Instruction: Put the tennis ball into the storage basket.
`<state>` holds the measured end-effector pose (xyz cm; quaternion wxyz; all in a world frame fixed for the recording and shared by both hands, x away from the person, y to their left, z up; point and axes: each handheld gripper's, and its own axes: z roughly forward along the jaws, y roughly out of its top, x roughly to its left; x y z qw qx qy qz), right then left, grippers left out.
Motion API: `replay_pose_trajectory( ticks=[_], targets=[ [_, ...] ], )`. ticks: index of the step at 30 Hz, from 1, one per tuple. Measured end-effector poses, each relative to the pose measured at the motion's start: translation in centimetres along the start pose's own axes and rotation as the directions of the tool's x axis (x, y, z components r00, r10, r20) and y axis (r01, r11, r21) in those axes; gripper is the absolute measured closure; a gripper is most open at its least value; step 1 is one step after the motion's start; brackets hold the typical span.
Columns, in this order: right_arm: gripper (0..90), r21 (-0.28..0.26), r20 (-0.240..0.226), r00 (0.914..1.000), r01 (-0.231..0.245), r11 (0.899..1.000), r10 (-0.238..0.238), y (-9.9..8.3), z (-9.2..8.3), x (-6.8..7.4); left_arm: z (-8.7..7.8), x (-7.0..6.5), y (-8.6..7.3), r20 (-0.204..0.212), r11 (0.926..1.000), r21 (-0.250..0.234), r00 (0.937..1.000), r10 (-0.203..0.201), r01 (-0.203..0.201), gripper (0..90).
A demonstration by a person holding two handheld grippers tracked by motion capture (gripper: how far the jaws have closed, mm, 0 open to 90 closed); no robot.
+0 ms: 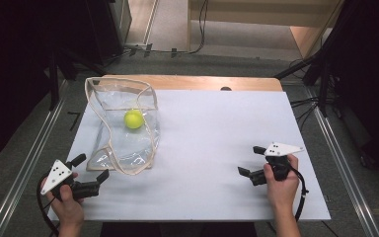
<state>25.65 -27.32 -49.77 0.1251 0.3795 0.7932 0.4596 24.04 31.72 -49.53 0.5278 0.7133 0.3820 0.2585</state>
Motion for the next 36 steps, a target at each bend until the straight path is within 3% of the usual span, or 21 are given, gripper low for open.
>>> replay_pose_trajectory(
  ticks=[18,36],
  targets=[
    [0.0,-0.068,0.058,0.9959,-0.065,0.996,0.069,-3.3,-3.0,-1.2,0.0,0.0,0.0,-0.001,1.0,0.002,1.0,0.001,-0.001,0.0],
    [0.0,-0.171,0.113,0.9849,-0.11,0.979,0.131,-5.5,-6.5,-2.1,0.0,0.0,0.0,-0.001,1.0,0.001,1.0,0.001,-0.001,0.0]
  ],
)
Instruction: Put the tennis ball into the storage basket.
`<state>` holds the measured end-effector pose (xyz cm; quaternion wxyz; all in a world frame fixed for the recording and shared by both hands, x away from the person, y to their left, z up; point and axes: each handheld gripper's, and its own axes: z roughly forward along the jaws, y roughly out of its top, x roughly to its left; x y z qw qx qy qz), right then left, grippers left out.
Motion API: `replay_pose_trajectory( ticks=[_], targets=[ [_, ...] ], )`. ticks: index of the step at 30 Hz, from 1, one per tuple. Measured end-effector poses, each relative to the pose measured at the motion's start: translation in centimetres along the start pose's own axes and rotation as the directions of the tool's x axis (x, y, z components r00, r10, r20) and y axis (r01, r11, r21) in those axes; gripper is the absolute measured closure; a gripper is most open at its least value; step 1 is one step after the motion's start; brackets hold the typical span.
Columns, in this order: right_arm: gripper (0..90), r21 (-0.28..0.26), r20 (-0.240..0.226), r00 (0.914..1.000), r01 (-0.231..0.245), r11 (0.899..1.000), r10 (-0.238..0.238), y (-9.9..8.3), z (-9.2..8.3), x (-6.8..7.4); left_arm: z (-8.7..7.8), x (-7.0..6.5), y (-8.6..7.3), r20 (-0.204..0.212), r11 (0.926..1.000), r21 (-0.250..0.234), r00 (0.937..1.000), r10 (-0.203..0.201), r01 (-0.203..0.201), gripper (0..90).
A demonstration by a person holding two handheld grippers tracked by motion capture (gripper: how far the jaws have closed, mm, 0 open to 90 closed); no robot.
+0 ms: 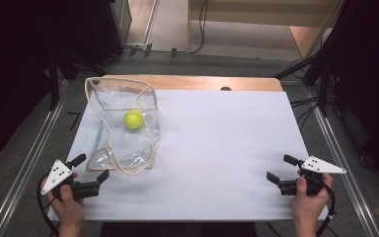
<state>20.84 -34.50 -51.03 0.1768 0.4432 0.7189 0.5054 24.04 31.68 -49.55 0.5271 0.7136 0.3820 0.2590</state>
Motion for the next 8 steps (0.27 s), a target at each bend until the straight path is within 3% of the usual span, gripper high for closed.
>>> replay_pose_trajectory(
  ticks=[8],
  targets=[
    [0.0,-0.023,0.008,0.9999,-0.01,1.0,0.011,-0.3,-0.63,-0.17,0.01,0.02,0.01,0.001,1.0,0.0,1.0,0.0,0.0,0.0]
  ],
)
